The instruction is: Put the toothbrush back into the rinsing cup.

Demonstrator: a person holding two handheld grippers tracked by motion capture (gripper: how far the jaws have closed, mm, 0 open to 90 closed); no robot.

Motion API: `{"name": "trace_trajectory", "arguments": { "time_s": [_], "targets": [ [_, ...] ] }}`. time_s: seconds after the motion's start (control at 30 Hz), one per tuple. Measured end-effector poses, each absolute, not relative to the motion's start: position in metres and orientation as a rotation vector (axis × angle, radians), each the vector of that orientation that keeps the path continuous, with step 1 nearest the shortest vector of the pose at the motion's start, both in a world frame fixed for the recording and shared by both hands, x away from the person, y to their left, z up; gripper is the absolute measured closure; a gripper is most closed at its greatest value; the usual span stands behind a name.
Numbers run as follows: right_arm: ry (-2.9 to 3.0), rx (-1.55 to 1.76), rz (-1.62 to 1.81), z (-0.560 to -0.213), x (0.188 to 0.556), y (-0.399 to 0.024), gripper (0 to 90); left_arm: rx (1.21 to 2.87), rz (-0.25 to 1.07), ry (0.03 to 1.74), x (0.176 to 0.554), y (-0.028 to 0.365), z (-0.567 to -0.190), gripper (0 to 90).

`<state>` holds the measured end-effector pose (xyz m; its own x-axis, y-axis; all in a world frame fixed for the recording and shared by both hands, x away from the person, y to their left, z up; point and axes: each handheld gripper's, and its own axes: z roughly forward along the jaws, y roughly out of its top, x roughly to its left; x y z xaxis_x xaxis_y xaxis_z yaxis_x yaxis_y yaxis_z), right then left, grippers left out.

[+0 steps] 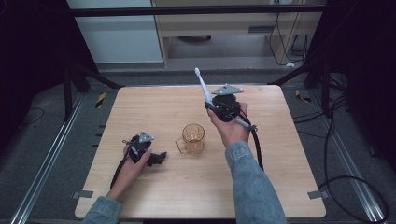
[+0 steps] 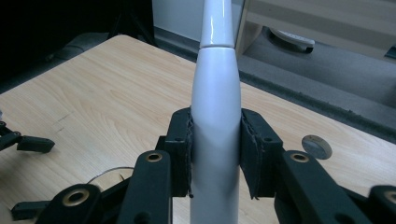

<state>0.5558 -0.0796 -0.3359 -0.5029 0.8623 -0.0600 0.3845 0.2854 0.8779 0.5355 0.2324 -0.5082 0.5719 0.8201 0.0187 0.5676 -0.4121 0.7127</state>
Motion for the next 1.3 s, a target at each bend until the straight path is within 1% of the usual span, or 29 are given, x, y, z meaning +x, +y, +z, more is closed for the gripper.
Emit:
{"name": "trace_trajectory", "arguments": {
  "time_s": [0.33,0.9,1.3],
  "targets": [
    [2.017,1.058,1.174,-0.325,0.558,-0.062,66.6,2.134,0.485,1.103,0.536,0.232,-0.508,0.0],
    [1.945,1.056,1.270,-0.332,0.560,-0.042,66.5,2.135,0.485,1.101,0.536,0.232,-0.508,0.0],
    [1.962,1.069,1.339,-0.343,0.556,-0.023,66.5,2.131,0.486,1.103,0.536,0.232,-0.508,0.0]
  ]
}}
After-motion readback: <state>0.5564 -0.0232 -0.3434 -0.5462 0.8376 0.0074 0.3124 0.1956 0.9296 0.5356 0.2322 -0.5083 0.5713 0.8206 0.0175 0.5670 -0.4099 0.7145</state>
